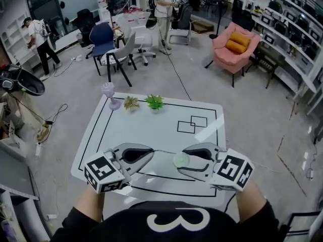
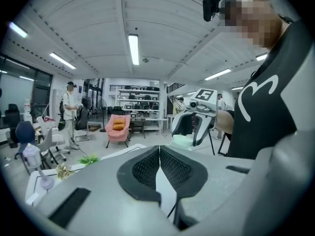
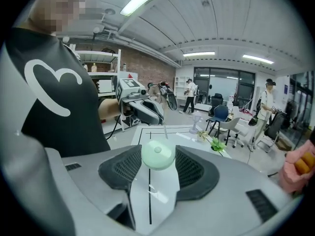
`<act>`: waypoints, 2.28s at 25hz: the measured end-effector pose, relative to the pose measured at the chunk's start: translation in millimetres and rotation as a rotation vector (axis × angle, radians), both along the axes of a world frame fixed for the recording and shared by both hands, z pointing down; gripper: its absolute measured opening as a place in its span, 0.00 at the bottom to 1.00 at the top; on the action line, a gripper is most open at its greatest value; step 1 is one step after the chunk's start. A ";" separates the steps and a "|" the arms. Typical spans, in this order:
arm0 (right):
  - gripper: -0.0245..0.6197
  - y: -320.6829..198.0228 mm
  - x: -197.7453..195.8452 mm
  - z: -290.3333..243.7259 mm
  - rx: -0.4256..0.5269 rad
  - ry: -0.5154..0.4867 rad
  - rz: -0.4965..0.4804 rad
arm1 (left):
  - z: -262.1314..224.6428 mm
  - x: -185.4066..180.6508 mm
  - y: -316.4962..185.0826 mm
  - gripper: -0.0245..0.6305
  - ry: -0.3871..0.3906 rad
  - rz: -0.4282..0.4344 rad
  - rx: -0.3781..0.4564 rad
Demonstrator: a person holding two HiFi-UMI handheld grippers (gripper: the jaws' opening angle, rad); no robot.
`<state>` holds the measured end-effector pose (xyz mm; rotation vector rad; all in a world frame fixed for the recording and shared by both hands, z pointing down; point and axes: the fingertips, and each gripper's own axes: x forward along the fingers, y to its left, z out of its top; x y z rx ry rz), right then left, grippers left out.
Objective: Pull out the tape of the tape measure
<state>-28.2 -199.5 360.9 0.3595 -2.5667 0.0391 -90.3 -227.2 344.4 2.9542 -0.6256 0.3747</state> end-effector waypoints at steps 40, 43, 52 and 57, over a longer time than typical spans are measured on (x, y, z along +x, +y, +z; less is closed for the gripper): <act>0.38 -17.3 29.6 11.0 0.042 0.016 0.253 | 4.5 -93.4 -36.2 0.05 -0.077 -0.445 0.093; 0.38 -16.2 32.1 16.2 0.031 0.025 0.266 | 8.6 -104.5 -40.3 0.05 -0.087 -0.481 0.095; 0.38 -17.5 44.1 16.3 0.021 0.008 0.302 | 10.6 -123.1 -47.6 0.05 -0.073 -0.532 0.081; 0.38 -18.9 51.4 17.4 0.027 0.010 0.313 | 12.4 -143.3 -51.7 0.05 -0.074 -0.610 0.074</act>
